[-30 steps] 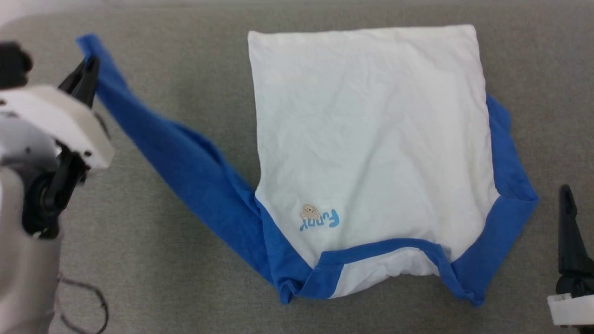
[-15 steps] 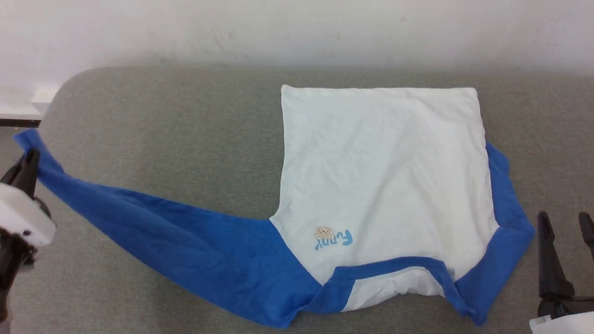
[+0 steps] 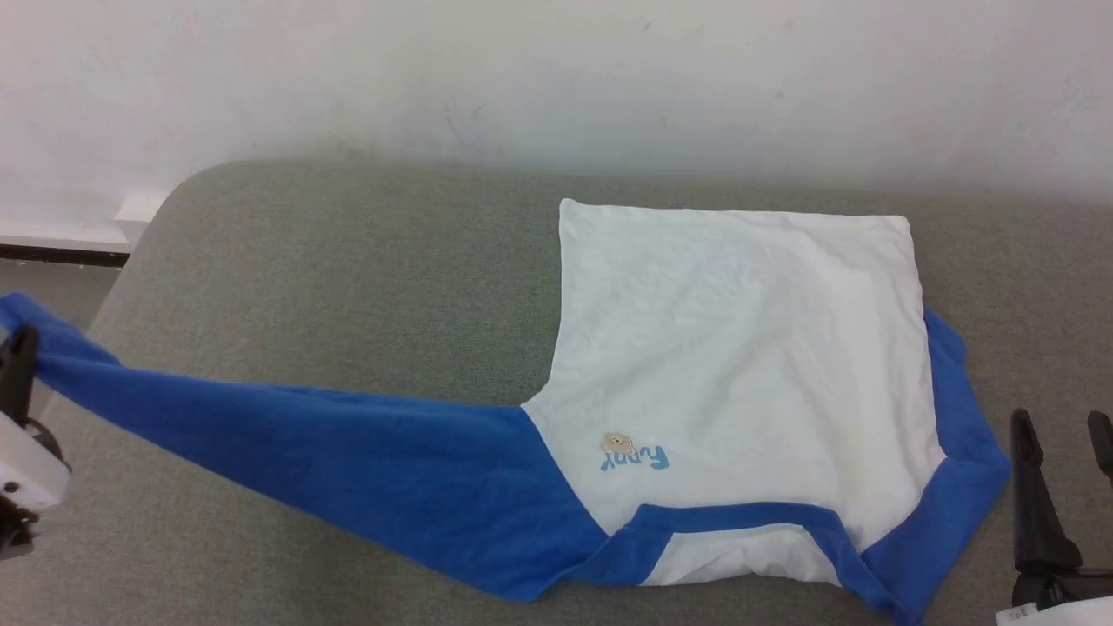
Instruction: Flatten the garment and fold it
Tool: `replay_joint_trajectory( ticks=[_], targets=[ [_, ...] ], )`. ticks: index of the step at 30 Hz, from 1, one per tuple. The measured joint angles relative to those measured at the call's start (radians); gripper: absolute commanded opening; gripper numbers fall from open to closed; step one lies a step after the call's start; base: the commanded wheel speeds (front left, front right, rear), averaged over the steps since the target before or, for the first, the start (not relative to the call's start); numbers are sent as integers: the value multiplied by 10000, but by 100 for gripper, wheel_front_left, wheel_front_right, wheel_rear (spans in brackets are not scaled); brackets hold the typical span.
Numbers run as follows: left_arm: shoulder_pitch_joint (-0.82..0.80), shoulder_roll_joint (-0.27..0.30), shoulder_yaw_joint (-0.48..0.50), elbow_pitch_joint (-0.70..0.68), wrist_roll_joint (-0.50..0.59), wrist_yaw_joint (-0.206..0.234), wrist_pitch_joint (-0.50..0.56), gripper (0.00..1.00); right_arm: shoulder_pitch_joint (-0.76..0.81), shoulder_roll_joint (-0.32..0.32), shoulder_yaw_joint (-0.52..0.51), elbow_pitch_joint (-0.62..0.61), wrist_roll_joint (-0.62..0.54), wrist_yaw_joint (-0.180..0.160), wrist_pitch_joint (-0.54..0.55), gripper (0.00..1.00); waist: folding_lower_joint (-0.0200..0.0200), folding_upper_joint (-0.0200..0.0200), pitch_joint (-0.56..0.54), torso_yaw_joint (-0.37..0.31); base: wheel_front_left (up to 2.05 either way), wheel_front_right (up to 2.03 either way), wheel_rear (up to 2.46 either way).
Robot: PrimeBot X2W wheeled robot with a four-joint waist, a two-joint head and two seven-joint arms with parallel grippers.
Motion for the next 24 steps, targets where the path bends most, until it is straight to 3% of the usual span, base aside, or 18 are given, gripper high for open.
replay_joint_trajectory(
  ticks=[7,14,19,24],
  targets=[
    [-797,-345,-1149,-585,94,-121,113,0,-4,12,-174,-146,86,0,2,100,0,0,114,-85,0,0,0],
    [-2473,-1304,-3484,-1363,920,-107,617,0,-59,15,-616,-244,75,0,10,100,1,0,318,-258,0,0,0],
    [-3872,-2819,-5557,-1158,1569,19,989,0,-236,17,-1032,-337,73,0,-2,100,1,0,436,-366,0,0,0],
    [-4959,-4544,-7200,138,1839,-128,809,0,-591,17,-1170,-508,52,0,8,100,1,0,610,-543,0,0,0]
  ],
)
